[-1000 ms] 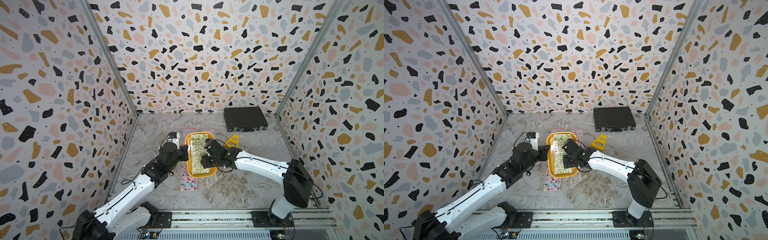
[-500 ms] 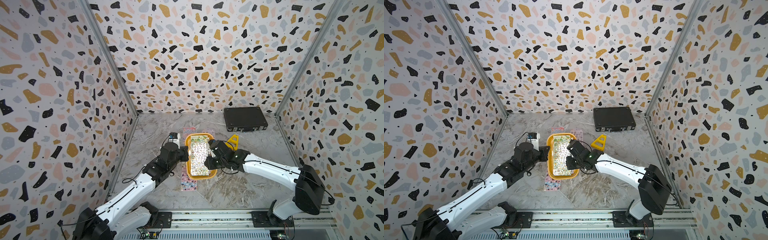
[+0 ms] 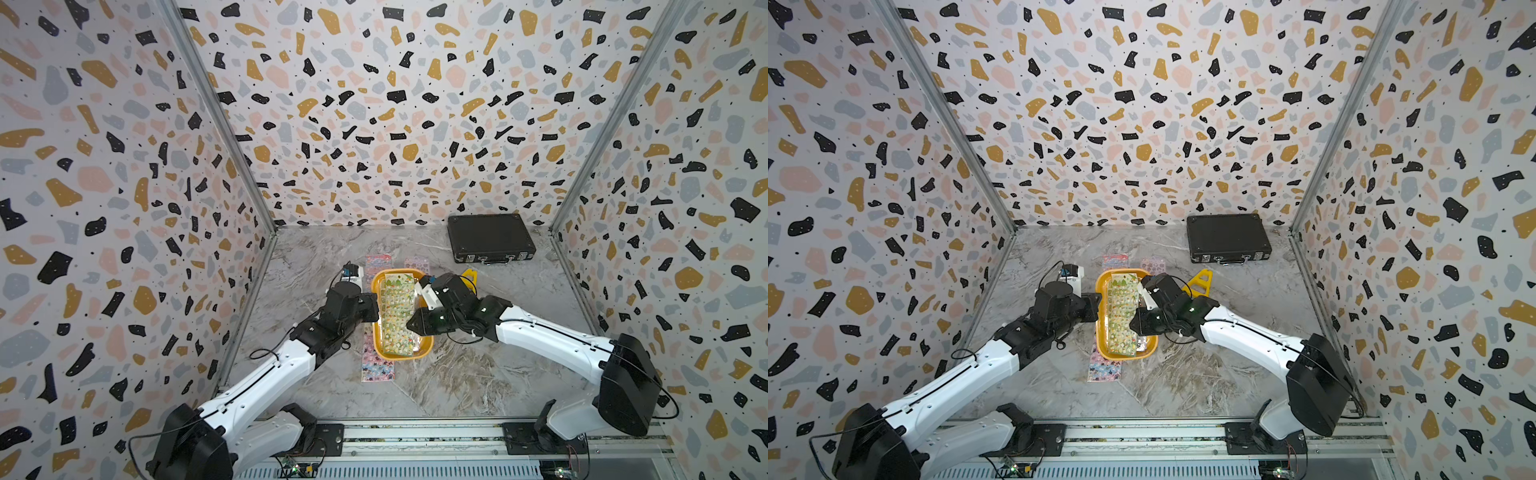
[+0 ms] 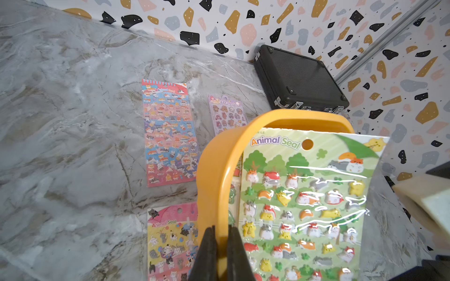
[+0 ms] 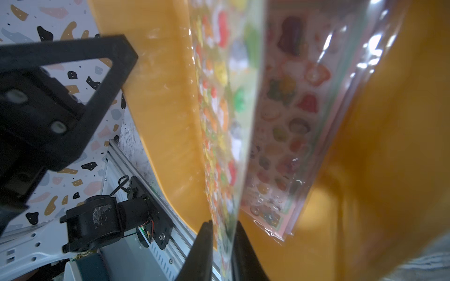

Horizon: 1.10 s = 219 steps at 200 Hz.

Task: Take the stickers out of the storage box
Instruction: Pick up the sticker from the storage box, then place the sticker at the center of the board.

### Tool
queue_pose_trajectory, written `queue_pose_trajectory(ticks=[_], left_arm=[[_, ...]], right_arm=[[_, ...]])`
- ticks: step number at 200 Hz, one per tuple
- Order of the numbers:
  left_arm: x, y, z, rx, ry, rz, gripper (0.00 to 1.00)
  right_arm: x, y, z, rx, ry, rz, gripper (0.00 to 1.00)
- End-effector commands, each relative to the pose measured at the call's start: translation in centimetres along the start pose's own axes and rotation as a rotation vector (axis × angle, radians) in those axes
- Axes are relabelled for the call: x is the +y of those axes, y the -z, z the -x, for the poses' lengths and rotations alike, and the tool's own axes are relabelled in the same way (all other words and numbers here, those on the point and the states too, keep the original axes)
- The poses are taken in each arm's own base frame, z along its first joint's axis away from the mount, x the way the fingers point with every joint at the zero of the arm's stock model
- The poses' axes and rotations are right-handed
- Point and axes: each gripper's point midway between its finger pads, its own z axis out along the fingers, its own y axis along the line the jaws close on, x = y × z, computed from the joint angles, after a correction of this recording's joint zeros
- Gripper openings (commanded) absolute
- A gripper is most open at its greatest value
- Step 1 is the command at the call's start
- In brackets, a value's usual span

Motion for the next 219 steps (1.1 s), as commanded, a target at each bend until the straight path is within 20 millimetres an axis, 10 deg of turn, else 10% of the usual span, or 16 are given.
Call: queue_pose_trajectory(ticks=[1,81,219], left_arm=[[-2.1,0.7,3.1,-0.085,0.003,-0.065,0.0],[-2.1,0.9,3.2,-0.09,0.001,-0.065,0.0],[2.7,3.9,4.5,-0.211,0.069,0.172,0.0]], right_arm=[[0.9,0.4,0.1,-0.001,-0.002,0.041,0.12],[0.7,-1.8,0.2,0.048,-0.03,0.051,0.05],[4.4,6.4,1.3,-0.065,0.019,0.297,0.0]])
